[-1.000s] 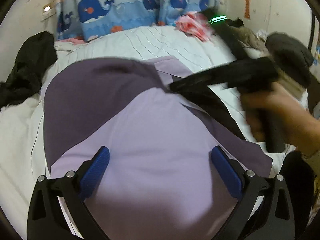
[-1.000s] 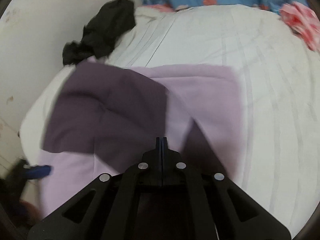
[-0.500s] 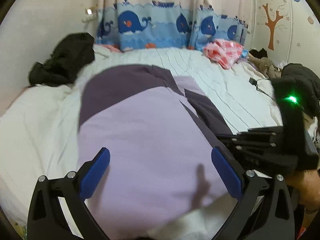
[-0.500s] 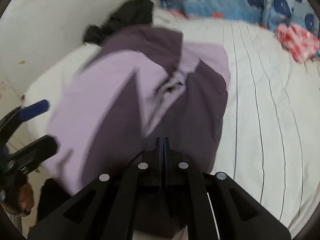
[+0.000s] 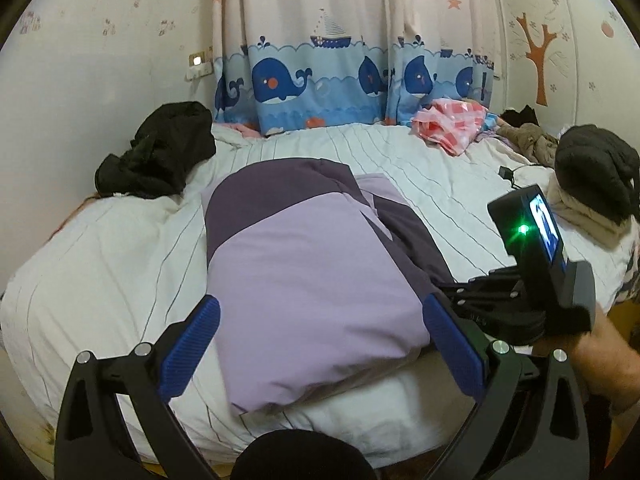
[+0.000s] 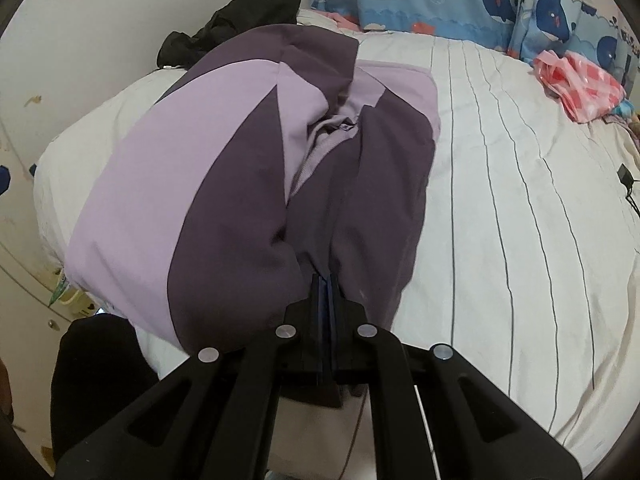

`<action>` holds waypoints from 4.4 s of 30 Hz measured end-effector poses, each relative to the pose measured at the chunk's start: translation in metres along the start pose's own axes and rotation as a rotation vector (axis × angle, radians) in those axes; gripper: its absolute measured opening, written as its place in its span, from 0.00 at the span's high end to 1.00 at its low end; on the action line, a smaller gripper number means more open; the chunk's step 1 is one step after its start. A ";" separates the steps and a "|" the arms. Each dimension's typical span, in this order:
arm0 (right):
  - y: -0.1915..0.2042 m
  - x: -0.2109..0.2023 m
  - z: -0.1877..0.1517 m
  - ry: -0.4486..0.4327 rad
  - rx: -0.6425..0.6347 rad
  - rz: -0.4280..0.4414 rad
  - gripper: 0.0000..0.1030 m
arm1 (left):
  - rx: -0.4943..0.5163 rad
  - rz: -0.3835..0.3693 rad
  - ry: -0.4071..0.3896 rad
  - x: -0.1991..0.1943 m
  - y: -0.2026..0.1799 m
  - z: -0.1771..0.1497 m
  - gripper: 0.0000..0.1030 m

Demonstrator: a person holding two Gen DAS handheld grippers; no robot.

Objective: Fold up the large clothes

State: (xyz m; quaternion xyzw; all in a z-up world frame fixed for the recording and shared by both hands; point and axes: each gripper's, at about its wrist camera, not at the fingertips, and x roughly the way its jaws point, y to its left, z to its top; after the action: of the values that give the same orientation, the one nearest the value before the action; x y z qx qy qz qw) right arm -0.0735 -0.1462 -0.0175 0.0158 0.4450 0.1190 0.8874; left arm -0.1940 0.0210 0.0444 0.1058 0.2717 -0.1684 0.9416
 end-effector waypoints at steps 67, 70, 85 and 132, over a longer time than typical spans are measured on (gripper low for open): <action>0.050 -0.111 -0.048 -0.066 0.089 -0.094 0.07 | -0.215 0.101 0.304 -0.004 0.023 -0.051 0.06; 0.048 -0.110 -0.048 -0.056 0.099 -0.099 0.07 | -0.211 0.093 0.304 -0.004 0.019 -0.051 0.06; 0.052 -0.119 -0.051 -0.074 0.101 -0.125 0.07 | -0.215 0.105 0.296 -0.013 0.014 -0.048 0.06; 0.065 -0.122 -0.053 -0.045 0.063 -0.162 0.07 | -0.233 0.180 0.255 -0.035 0.010 -0.041 0.06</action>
State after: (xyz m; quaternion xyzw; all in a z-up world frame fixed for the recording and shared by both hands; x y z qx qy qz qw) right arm -0.1988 -0.1149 0.0549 0.0103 0.4285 0.0325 0.9029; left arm -0.2380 0.0516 0.0307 0.0406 0.3958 -0.0360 0.9167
